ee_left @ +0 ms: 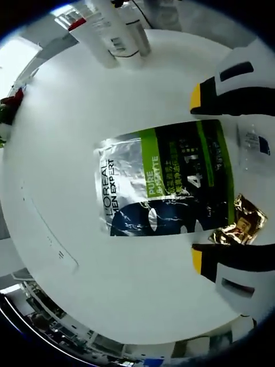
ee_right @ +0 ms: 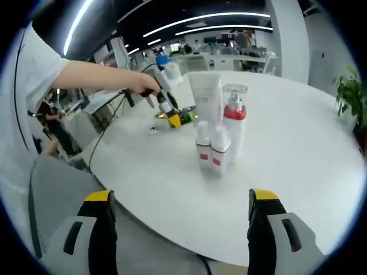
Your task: Arrange the skincare products in the storage area until every visible bottle or jar stands upright without overlapping.
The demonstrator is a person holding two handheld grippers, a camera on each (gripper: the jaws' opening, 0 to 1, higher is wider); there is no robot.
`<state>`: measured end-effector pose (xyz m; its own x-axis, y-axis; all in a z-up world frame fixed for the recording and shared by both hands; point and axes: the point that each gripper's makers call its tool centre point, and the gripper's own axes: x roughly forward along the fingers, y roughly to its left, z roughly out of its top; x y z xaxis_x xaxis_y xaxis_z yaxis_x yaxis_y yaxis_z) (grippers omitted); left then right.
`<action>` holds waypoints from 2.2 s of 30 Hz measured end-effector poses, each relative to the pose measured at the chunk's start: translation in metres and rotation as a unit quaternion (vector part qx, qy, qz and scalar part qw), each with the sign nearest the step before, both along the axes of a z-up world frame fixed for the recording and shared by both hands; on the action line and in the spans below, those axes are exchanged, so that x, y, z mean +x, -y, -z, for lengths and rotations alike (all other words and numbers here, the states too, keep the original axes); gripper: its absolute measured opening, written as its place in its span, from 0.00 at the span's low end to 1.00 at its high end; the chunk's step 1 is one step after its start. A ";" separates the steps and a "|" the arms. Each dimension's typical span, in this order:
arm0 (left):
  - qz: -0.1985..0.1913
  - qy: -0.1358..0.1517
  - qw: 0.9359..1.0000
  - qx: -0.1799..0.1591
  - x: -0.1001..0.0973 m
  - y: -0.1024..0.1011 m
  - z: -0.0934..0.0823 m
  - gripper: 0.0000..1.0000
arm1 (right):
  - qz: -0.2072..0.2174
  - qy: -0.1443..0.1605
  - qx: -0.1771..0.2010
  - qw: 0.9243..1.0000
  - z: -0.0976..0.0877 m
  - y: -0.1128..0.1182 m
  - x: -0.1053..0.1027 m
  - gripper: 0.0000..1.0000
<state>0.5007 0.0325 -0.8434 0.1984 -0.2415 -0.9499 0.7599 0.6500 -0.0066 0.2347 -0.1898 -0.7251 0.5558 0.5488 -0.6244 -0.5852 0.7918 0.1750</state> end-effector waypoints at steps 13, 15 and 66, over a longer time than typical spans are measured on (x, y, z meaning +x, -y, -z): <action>0.015 0.013 1.000 0.002 -0.002 0.002 -0.005 0.73 | 0.000 -0.003 0.000 1.000 0.001 0.000 0.000 0.95; 0.014 0.013 1.000 0.001 -0.002 0.002 -0.007 0.71 | 0.001 -0.003 0.000 1.000 0.001 0.000 0.000 0.95; -0.044 0.039 0.995 -0.083 -0.046 0.011 -0.048 0.05 | -0.003 0.013 0.006 1.000 -0.005 -0.002 0.002 0.94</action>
<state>0.4542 0.0219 -0.7949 0.2973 -0.3719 -0.8794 0.7025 0.7089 -0.0623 0.2366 -0.1878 -0.7197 0.5686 0.5595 -0.6029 -0.5936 0.7866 0.1702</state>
